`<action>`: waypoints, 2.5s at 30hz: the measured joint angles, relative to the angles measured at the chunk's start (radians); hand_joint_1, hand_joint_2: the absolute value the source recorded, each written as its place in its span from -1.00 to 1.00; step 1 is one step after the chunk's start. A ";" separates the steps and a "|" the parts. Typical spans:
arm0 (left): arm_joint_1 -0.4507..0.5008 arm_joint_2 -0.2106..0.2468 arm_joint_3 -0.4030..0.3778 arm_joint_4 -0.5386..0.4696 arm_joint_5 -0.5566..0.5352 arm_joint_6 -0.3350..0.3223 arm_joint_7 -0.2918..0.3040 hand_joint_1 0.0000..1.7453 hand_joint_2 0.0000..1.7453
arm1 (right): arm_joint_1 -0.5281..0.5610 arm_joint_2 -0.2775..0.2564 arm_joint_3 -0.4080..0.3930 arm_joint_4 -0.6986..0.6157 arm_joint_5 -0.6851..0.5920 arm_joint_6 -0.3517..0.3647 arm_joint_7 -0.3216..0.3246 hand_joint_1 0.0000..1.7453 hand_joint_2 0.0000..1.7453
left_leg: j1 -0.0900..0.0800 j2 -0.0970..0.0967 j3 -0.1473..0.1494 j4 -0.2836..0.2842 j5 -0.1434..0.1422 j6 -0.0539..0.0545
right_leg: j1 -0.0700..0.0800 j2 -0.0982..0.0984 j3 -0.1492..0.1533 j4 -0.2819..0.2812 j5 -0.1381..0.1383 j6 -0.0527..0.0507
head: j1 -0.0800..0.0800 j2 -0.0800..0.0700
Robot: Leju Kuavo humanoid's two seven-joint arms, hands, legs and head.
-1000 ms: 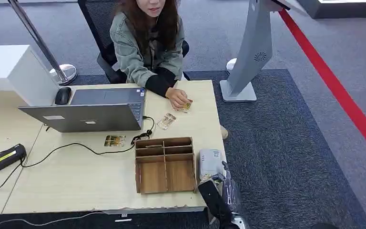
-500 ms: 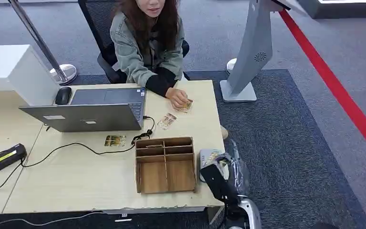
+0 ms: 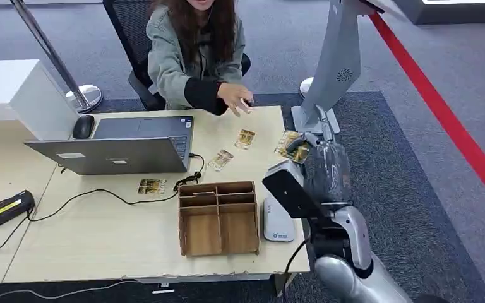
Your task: Pass the card to the sensor for recognition and then transmit it.
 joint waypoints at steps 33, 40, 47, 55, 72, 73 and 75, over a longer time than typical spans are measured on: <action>-0.010 -0.036 -0.023 0.000 -0.029 0.018 0.001 -1.00 1.00 | -0.233 0.257 0.150 0.381 -0.129 -0.046 -0.069 -1.00 1.00 | 0.000 0.000 0.000 0.000 0.000 0.000 | 0.000 0.000 -0.001 0.000 0.000 0.000 | 0.000 0.000; -0.008 -0.035 -0.023 0.000 -0.010 0.019 0.005 -1.00 1.00 | -0.217 0.255 0.159 0.351 -0.172 -0.021 -0.074 -1.00 1.00 | 0.000 0.000 0.000 0.000 0.000 0.000 | 0.000 0.000 -0.001 0.000 0.000 0.000 | 0.000 0.000; -0.005 -0.026 -0.020 0.000 0.024 0.011 0.011 -1.00 1.00 | -0.120 0.165 0.172 0.141 -0.113 0.187 0.056 -1.00 1.00 | 0.000 0.000 0.000 0.000 0.000 0.001 | -0.001 0.000 -0.001 0.000 0.000 0.000 | 0.000 0.000; -0.002 -0.015 -0.012 0.000 0.046 0.002 0.011 -1.00 1.00 | -0.008 0.017 0.172 -0.065 -0.063 0.324 0.110 -1.00 1.00 | 0.000 0.000 0.000 0.000 0.000 0.001 | -0.001 0.000 -0.001 -0.001 0.000 0.000 | 0.000 0.000; 0.001 -0.011 -0.002 0.000 0.056 0.002 0.011 -1.00 -1.00 | 0.043 -0.070 0.185 -0.175 -0.015 0.373 0.116 -1.00 1.00 | 0.000 0.001 0.000 0.000 0.000 0.001 | 0.000 0.001 -0.001 0.000 0.000 0.000 | 0.000 0.000; 0.002 -0.010 -0.002 0.000 0.056 0.002 0.011 -1.00 -1.00 | 0.043 -0.071 0.186 -0.177 -0.014 0.376 0.116 -1.00 1.00 | 0.000 0.001 0.000 0.000 0.000 0.001 | 0.000 0.001 -0.001 0.000 0.000 0.000 | 0.000 0.000; 0.002 -0.009 -0.001 0.000 0.056 0.002 0.011 -1.00 -1.00 | 0.043 -0.071 0.187 -0.177 -0.014 0.380 0.116 -1.00 1.00 | 0.000 0.001 0.000 0.000 0.000 0.001 | 0.000 0.001 -0.001 0.000 0.000 0.000 | 0.000 0.000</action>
